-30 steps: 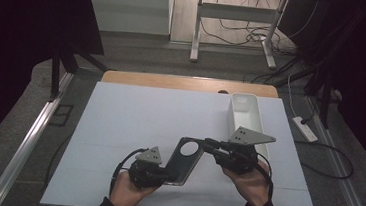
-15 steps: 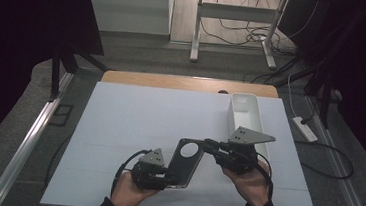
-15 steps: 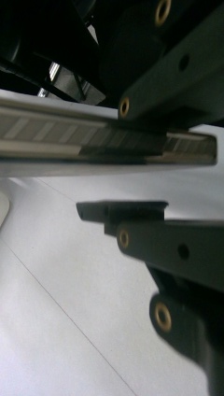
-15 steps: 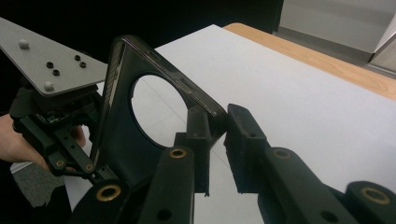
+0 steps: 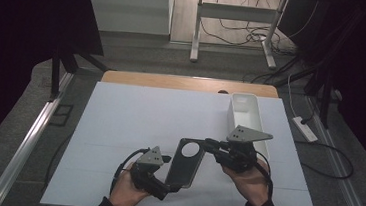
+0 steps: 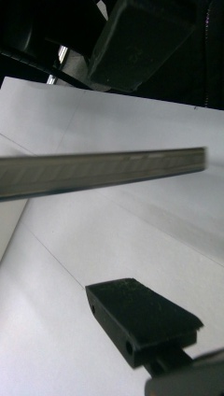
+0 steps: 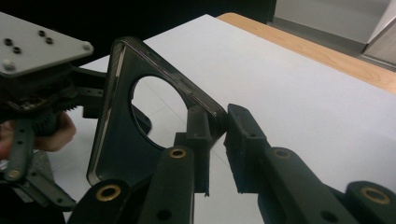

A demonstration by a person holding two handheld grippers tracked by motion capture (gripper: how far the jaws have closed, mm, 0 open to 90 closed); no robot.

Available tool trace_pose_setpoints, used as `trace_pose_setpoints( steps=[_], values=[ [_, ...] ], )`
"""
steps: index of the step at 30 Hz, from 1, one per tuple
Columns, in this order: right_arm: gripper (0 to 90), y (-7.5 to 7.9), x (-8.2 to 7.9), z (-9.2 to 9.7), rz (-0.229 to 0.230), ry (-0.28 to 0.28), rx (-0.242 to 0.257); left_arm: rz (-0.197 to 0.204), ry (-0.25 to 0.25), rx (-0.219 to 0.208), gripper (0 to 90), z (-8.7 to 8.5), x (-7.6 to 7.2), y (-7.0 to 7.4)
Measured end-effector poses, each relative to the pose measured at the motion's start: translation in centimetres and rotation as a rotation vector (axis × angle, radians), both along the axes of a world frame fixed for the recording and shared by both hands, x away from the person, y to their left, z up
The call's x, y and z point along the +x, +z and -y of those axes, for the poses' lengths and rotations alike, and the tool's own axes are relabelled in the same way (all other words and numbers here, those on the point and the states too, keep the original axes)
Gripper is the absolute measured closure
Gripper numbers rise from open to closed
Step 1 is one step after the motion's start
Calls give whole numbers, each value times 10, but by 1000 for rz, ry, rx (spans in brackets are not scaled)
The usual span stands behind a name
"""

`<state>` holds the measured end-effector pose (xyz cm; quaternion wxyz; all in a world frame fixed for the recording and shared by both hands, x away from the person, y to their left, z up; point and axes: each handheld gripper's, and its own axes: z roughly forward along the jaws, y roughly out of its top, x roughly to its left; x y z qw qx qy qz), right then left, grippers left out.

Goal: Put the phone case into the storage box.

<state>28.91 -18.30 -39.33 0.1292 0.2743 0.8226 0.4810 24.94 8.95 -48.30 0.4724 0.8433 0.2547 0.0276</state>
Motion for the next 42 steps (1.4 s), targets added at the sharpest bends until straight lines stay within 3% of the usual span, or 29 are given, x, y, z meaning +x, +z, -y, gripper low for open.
trace_pose_setpoints(
  steps=[8,11,13,15,18,33,42],
  values=[
    [792,4,10,9,-9,-36,16,-7,49,-64,0,-22,-2,-6],
    [791,5,13,10,-5,-42,17,2,60,-69,0,-30,-4,-7],
    [792,7,17,11,-3,-50,17,19,71,-63,0,-34,-5,-9],
    [792,8,20,13,2,-60,19,35,94,-30,0,-38,-9,-10],
    [792,11,25,16,7,-70,22,36,121,-12,0,-44,-13,-13],
    [792,24,41,25,32,-106,36,67,223,-13,0,-87,-37,-16],
    [793,35,55,32,33,-129,47,69,335,2,0,-118,-56,-24]
  ],
)
